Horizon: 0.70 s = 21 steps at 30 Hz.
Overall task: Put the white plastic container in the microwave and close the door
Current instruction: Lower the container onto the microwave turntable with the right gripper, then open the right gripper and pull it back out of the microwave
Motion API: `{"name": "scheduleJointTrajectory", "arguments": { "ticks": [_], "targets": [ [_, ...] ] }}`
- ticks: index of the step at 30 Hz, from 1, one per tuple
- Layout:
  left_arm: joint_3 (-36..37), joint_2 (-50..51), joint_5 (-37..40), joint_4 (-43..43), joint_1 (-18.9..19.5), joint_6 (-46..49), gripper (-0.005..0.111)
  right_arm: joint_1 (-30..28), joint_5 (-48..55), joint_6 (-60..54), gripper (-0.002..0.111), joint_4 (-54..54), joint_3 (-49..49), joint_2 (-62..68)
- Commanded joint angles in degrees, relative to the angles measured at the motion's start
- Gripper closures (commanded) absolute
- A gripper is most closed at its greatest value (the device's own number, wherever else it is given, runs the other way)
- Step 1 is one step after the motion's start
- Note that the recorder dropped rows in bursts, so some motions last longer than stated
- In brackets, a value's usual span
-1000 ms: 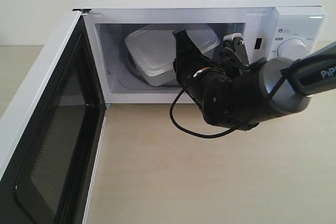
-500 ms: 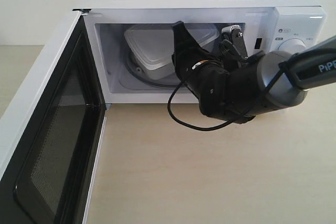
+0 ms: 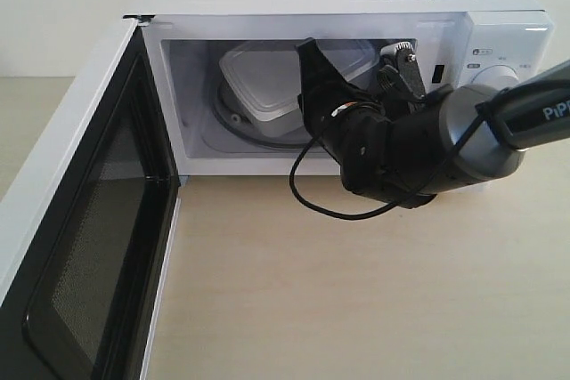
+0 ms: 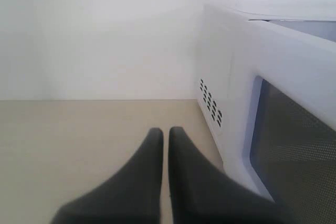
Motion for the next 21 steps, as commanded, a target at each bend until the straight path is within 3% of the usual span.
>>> {"name": "scheduleJointTrajectory", "arguments": {
  "ticks": [1,5,10,12,21],
  "targets": [
    [0.2,-0.4,-0.3,0.0,0.3,-0.6,0.102,-0.5,-1.1,-0.7,0.108,-0.8,-0.5,-0.2],
    [0.2,-0.4,-0.3,0.0,0.3,-0.6,0.102,-0.5,0.1,0.0,0.107,-0.7,-0.5,-0.2],
    [0.2,-0.4,-0.3,0.0,0.3,-0.6,0.102,-0.5,1.0,0.1,0.084,0.7,-0.5,-0.2],
    [0.2,-0.4,-0.3,0.0,0.3,-0.6,0.102,-0.5,1.0,0.1,0.080,1.0,-0.5,-0.2],
    [0.2,-0.4,-0.3,0.0,0.3,-0.6,0.102,0.2,1.9,-2.2,0.080,-1.8,-0.5,-0.3]
  ]
}}
